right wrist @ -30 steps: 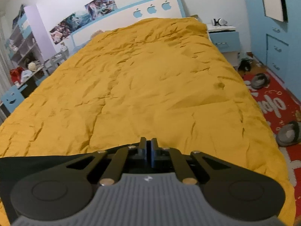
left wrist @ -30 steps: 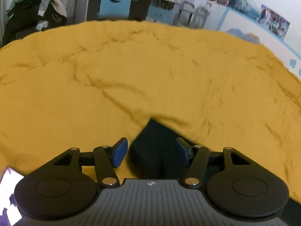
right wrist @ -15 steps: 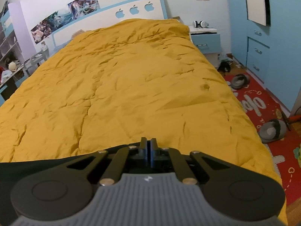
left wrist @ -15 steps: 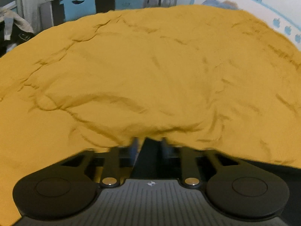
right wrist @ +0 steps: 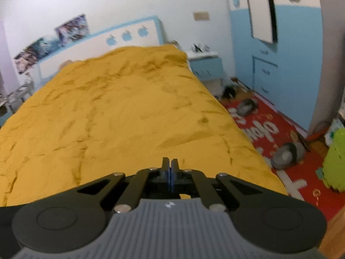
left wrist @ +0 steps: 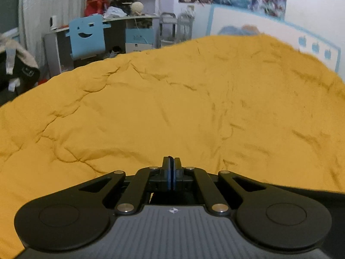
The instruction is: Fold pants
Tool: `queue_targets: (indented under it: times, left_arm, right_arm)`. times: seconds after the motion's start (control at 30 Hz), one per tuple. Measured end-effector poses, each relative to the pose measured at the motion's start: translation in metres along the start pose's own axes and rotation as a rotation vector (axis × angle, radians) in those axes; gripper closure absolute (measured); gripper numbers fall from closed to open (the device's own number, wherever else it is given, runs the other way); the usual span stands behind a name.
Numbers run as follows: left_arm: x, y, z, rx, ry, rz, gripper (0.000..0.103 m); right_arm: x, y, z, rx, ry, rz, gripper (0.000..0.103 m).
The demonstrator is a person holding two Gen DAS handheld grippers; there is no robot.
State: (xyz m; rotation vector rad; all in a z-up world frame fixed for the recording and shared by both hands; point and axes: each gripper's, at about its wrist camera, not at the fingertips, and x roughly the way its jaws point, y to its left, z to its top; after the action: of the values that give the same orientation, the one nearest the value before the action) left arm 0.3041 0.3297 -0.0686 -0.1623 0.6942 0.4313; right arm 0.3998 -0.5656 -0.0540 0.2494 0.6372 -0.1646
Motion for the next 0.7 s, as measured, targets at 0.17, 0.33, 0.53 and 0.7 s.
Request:
queue_targets:
  times: [0.17,0.33,0.53,0.7]
  left_arm:
    - [0.036,-0.007,-0.007,0.020,0.092,0.060,0.102]
    - [0.048,-0.010,-0.017,0.032,0.146,0.083,0.098]
    - [0.017,-0.011,-0.022,-0.024,0.141,0.094,0.061]
    - [-0.022,-0.003,-0.036,-0.203,0.160,0.021,0.053]
  right_arm:
    - [0.050,0.012,-0.008,0.002,0.069,-0.071,0.103]
    - [0.085,0.015,-0.021,0.013,0.100,-0.107,0.103]
    - [0.061,0.012,-0.022,0.007,0.099,-0.090,0.071]
    - [-0.005,-0.006,-0.037,0.112,0.124,-0.080,0.063]
